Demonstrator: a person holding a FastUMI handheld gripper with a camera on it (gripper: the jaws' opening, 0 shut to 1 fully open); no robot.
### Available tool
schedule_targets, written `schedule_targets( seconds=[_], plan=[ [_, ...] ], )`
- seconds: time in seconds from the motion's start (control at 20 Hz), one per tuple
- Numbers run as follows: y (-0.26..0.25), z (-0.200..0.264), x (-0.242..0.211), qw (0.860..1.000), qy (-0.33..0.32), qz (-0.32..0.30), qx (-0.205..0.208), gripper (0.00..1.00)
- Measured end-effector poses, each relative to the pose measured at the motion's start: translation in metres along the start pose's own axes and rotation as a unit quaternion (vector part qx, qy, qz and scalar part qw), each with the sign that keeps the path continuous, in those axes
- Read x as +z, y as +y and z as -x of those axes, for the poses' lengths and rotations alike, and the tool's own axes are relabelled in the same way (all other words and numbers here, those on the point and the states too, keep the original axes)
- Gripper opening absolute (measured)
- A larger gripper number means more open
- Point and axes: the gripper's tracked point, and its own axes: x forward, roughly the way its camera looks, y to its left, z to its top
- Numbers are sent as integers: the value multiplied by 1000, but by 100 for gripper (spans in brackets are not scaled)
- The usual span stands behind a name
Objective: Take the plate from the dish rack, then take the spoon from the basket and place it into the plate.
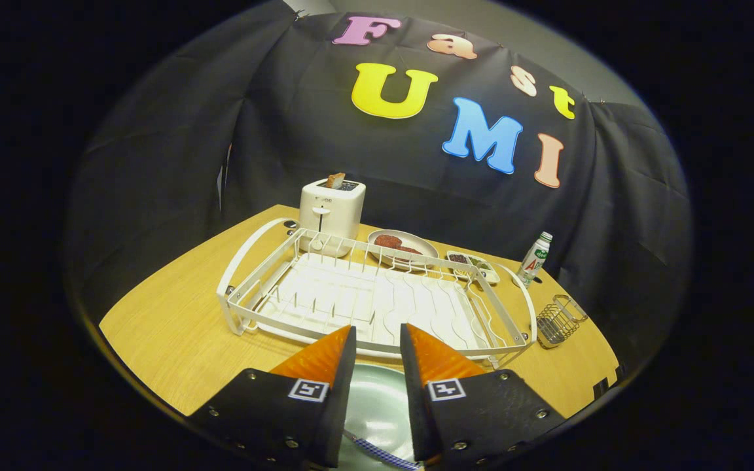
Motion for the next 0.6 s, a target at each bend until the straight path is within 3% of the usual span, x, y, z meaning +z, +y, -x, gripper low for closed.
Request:
schedule_targets(
  seconds=[0.1,0.2,0.3,0.4,0.6],
  plan=[
    [-9,3,11,1000,-11,-9,-8,43],
    [-24,9,29,999,-29,-15,-23,56],
    [-32,16,53,998,-55,-22,-26,61],
    [-40,18,73,996,-74,-33,-23,99],
    [-71,28,120,992,-105,-70,-18,96]
  ],
)
